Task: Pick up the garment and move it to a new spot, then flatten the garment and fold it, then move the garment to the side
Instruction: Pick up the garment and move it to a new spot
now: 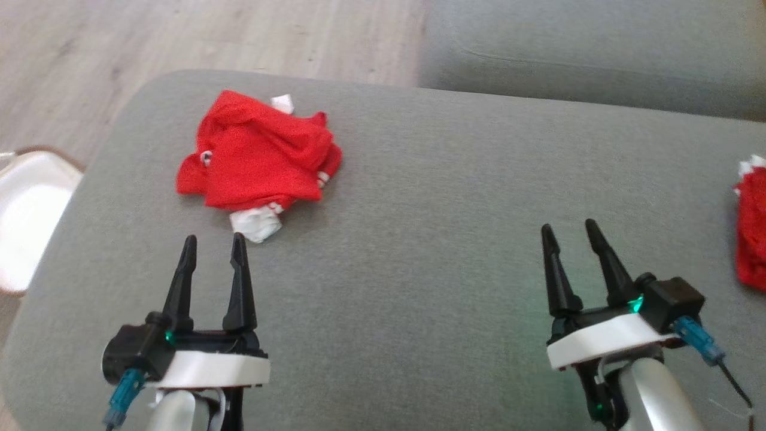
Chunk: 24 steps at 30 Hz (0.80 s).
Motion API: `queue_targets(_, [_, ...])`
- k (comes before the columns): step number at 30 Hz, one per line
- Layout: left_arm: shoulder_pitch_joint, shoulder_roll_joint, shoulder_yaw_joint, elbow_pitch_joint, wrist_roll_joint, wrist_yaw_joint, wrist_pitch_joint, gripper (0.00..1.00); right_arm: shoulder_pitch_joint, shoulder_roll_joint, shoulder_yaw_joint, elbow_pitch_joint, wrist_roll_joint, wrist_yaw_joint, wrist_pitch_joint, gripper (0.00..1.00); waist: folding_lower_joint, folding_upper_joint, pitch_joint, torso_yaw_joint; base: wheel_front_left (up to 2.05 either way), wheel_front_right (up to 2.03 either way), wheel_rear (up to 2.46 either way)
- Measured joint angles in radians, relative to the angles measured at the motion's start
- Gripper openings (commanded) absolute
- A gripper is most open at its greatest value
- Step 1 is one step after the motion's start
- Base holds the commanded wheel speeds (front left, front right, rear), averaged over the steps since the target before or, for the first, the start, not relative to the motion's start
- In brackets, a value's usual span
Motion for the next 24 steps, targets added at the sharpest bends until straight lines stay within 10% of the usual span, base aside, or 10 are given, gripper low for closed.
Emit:
queue_targets(11, [0.019, 0.001, 0.030, 0.002, 0.020, -0.003, 0.000, 1.00, 0.019, 0.000, 0.059, 0.019, 0.032, 0.000, 0.000, 1.00, 0.0000, 0.0000, -0.010, 0.106, 0.00, 0.00, 0.00])
queue_targets(24, [-0.235, 0.055, 0.013, 0.117, 0.091, -0.038, 0.000, 1.00, -0.047, 0.000, 0.034, -0.015, 0.004, 0.000, 0.000, 1.00, 0.0002, 0.0000, 0.118, 0.075, 0.00, 0.00, 0.00])
